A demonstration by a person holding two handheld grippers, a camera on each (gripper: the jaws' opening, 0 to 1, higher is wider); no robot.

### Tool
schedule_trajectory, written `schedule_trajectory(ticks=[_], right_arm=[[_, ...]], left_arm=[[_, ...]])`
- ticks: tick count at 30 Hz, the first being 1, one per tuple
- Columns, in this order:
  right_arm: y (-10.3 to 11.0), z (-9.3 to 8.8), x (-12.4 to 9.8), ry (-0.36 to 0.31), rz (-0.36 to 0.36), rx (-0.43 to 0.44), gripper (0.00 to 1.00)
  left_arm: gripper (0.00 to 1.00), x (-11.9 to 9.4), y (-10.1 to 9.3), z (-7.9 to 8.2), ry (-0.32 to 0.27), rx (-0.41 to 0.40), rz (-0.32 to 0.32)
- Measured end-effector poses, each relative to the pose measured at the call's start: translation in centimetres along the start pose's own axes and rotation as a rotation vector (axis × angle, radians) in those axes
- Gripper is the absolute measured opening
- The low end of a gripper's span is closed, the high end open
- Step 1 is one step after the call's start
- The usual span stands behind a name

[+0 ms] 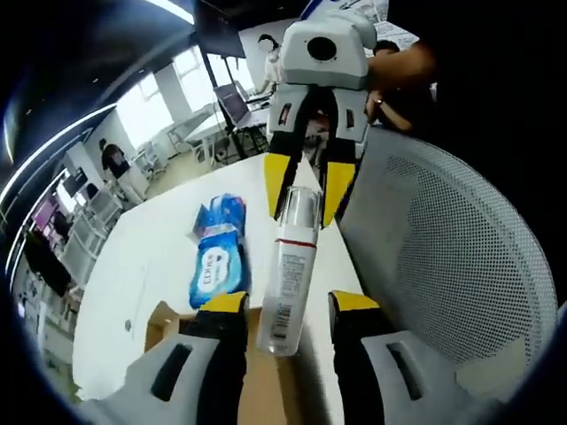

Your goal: Operate the shoe box by opening the lid, removing the specified soft item, and placing it in the target area until the item is outside and the box remains undamaged.

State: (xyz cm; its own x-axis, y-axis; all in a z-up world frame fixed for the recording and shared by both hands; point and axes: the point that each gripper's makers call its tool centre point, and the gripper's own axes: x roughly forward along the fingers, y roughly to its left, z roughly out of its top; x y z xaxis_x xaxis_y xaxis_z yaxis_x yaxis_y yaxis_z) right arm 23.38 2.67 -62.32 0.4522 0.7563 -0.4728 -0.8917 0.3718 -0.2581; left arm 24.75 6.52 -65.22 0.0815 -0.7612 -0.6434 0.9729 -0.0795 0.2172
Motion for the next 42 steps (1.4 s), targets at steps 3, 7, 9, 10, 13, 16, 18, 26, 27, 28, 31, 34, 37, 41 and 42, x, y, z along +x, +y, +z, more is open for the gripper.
schedule_trajectory(ticks=[3,7,9,10,13,16,18,26,27,28,31,34,37,41,42], right_arm=[[-1.2,0.0,-0.2,0.014,0.003,-0.009,0.13],[-2.9,-0.1,-0.4,0.026,-0.002,-0.022,0.13],[-4.1,-0.2,-0.6,0.036,-0.011,-0.027,0.14],[-4.6,-0.3,-0.7,0.042,-0.018,-0.03,0.14],[-6.8,-0.7,-1.3,0.08,-0.032,-0.068,0.14],[-8.7,-0.7,-1.8,0.115,-0.036,-0.108,0.14],[-10.2,-0.9,-2.0,0.146,-0.026,-0.136,0.14],[-14.9,-1.9,-1.9,0.254,0.005,-0.21,0.14],[-15.3,-2.2,-1.9,0.275,0.016,-0.222,0.14],[-15.8,-2.3,-1.9,0.29,0.016,-0.234,0.14],[-17.7,-2.8,-1.7,0.337,0.034,-0.254,0.14],[-19.4,-3.4,-1.3,0.385,0.064,-0.257,0.14],[-20.6,-4.0,-0.7,0.428,0.089,-0.273,0.14],[-21.5,-5.1,0.3,0.489,0.147,-0.277,0.14],[-21.7,-5.3,0.5,0.502,0.152,-0.283,0.14]], left_arm=[[0.43,-0.7,0.5,-0.6,-0.023,-0.081,0.055],[0.48,-1.9,0.6,-1.1,-0.064,-0.189,0.105],[0.51,-2.6,0.6,-1.5,-0.076,-0.225,0.13],[0.52,-2.8,0.7,-1.7,-0.083,-0.239,0.143],[0.55,-3.7,0.7,-2.1,-0.121,-0.292,0.193],[0.6,-4.4,0.7,-2.8,-0.127,-0.334,0.239],[0.64,-4.9,0.5,-3.2,-0.135,-0.36,0.263],[0.78,-6.7,0.2,-3.9,-0.201,-0.466,0.391],[0.81,-7.0,0.2,-4.2,-0.194,-0.479,0.41],[0.84,-7.2,0.1,-4.4,-0.19,-0.487,0.421],[0.88,-8.1,0.1,-4.8,-0.191,-0.52,0.467],[0.91,-9.1,0.2,-5.0,-0.204,-0.553,0.513],[0.96,-9.8,0.3,-5.0,-0.214,-0.565,0.546],[0.99,-10.1,-0.2,-5.4,-0.191,-0.576,0.569],[0.99,-10.2,-0.3,-5.5,-0.186,-0.579,0.573]])
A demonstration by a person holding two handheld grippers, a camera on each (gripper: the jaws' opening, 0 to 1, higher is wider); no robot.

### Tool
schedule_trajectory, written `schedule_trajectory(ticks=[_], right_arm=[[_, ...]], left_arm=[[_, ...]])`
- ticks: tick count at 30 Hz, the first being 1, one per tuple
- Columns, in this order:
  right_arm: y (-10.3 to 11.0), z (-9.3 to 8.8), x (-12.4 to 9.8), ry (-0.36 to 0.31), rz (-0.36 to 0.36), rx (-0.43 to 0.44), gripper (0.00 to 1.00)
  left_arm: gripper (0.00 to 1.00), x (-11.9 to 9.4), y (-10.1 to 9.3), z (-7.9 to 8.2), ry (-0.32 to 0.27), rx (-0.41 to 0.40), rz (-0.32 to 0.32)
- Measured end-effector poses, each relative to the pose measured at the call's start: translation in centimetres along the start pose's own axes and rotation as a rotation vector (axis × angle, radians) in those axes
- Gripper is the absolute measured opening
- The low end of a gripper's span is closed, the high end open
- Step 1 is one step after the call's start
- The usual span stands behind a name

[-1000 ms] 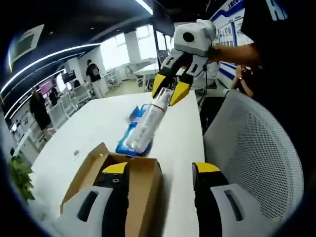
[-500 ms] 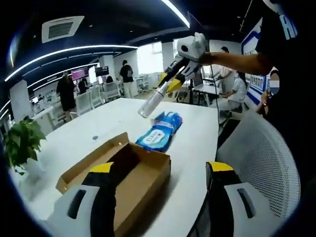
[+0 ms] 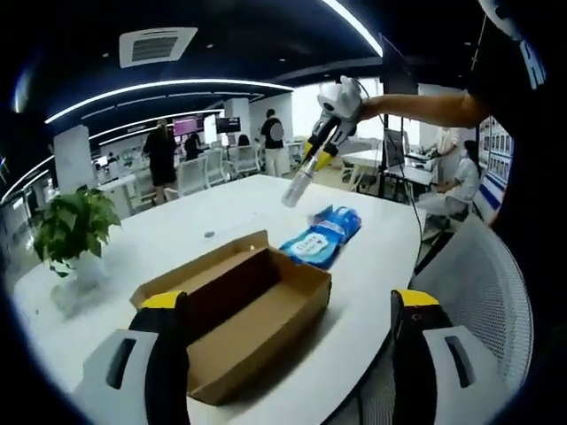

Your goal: Operate the shoe box by opening the lid, removing the specified soft item, and placing it in the target area until the item is outside and the box remains undamaged.

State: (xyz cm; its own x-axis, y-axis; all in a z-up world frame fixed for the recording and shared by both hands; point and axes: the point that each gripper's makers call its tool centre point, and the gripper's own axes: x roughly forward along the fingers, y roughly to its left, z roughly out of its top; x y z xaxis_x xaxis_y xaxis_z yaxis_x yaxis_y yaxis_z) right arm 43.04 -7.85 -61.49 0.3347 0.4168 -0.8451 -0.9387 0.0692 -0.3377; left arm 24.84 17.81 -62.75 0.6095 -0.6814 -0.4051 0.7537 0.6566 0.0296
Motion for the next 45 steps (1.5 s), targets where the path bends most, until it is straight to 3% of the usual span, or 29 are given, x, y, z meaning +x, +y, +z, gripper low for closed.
schedule_trajectory(ticks=[14,25,32,45], right_arm=[[-2.1,-1.9,4.0,0.161,0.15,-0.085,0.14],[-3.5,-3.7,7.3,0.269,0.222,-0.086,0.15],[-3.1,-6.0,9.8,0.374,0.259,-0.099,0.15],[-1.5,-7.3,12.7,0.422,0.291,-0.095,0.15]], left_arm=[[1.0,-1.6,0.4,-1.3,0.02,-0.054,0.086],[1.0,-2.4,1.2,-1.4,0.015,-0.076,0.147],[1.0,-3.0,1.9,-1.7,0.03,-0.079,0.184],[0.98,-3.5,2.4,-2.7,0.048,-0.107,0.217]])
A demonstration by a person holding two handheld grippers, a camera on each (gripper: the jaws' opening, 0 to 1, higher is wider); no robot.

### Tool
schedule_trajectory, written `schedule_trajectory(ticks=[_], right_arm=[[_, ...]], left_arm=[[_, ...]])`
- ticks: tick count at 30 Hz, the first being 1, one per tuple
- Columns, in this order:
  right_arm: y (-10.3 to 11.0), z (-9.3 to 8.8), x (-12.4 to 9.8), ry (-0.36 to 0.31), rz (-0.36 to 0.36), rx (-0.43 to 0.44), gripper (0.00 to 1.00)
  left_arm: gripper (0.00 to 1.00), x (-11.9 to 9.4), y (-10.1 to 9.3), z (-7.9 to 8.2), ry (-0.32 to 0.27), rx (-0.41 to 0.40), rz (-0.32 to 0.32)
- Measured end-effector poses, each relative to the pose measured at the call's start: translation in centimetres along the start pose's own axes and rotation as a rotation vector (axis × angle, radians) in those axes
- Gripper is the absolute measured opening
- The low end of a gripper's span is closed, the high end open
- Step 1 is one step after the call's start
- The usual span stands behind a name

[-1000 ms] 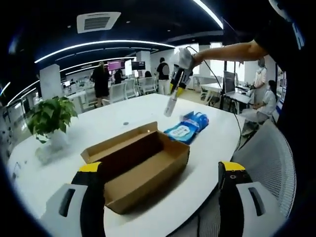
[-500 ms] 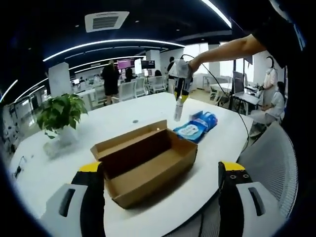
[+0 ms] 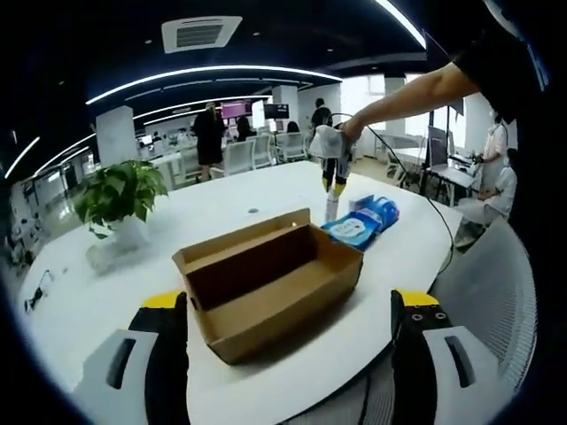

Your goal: Operate the shoe box by opening the lid, removing the specified soft item, and placing it in the target area until the item is outside and the box remains undamaged.

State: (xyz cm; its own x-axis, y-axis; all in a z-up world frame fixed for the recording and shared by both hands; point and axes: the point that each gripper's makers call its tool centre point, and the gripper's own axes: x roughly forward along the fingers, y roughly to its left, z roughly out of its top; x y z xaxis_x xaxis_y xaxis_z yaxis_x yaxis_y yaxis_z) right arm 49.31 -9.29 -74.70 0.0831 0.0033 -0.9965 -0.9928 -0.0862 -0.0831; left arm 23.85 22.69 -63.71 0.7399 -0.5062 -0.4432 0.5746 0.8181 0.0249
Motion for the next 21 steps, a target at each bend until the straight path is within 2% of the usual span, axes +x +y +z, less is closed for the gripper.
schedule_trajectory(ticks=[14,21], right_arm=[[-0.2,0.7,0.3,-0.026,0.026,0.037,0.16],[-0.7,0.4,0.5,-0.023,0.008,0.048,0.17]], left_arm=[[0.97,-0.1,0.4,-0.8,0.014,-0.018,0.012],[0.94,0.1,0.9,-1.1,0.024,-0.029,0.027]])
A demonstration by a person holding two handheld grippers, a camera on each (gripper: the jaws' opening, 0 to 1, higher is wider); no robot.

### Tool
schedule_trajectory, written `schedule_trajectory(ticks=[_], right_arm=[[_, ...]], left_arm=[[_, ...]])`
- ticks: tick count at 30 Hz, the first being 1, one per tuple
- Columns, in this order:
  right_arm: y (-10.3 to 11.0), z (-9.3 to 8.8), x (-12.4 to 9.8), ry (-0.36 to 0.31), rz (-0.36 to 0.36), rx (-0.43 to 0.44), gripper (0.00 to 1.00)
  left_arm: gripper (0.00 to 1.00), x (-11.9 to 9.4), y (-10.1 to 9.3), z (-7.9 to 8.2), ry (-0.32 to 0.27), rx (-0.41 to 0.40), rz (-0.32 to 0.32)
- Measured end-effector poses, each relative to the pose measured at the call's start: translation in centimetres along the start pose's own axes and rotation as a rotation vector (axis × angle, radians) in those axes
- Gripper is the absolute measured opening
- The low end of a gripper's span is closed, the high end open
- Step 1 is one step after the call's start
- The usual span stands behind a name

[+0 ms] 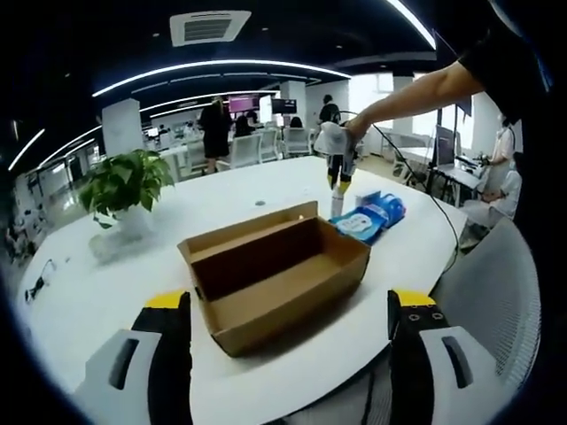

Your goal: Operate the shoe box by opening the lid, removing the specified soft item, and placing it in the target area until the item is outside and the box remains undamaged.

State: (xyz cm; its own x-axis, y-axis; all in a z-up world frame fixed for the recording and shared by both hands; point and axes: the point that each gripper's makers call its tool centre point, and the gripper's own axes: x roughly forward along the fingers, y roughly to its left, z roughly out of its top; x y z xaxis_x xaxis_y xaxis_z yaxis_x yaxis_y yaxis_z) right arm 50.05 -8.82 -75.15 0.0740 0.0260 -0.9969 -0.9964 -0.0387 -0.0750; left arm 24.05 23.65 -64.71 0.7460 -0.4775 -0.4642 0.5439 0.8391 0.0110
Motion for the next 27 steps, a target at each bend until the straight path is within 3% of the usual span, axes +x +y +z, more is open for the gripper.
schedule_trajectory(ticks=[9,13,19,21,27], right_arm=[[-0.4,0.0,-0.3,-0.024,-0.034,0.02,0.2],[-0.5,0.1,-0.7,-0.036,-0.046,0.028,0.21],[-0.4,0.4,-0.9,-0.062,-0.037,0.107,0.16],[-0.3,0.4,-0.8,-0.063,-0.028,0.171,0.16],[-0.5,0.3,-0.8,-0.076,-0.029,0.208,0.16]], left_arm=[[0.86,0.5,1.2,-0.4,0.025,-0.015,0.024],[0.77,0.9,1.8,-0.6,0.041,-0.018,0.04],[0.66,1.8,3.4,-1.0,0.061,-0.038,0.078],[0.63,2.0,3.8,-1.2,0.064,-0.049,0.09],[0.51,2.5,5.6,-1.6,0.064,-0.102,0.15]])
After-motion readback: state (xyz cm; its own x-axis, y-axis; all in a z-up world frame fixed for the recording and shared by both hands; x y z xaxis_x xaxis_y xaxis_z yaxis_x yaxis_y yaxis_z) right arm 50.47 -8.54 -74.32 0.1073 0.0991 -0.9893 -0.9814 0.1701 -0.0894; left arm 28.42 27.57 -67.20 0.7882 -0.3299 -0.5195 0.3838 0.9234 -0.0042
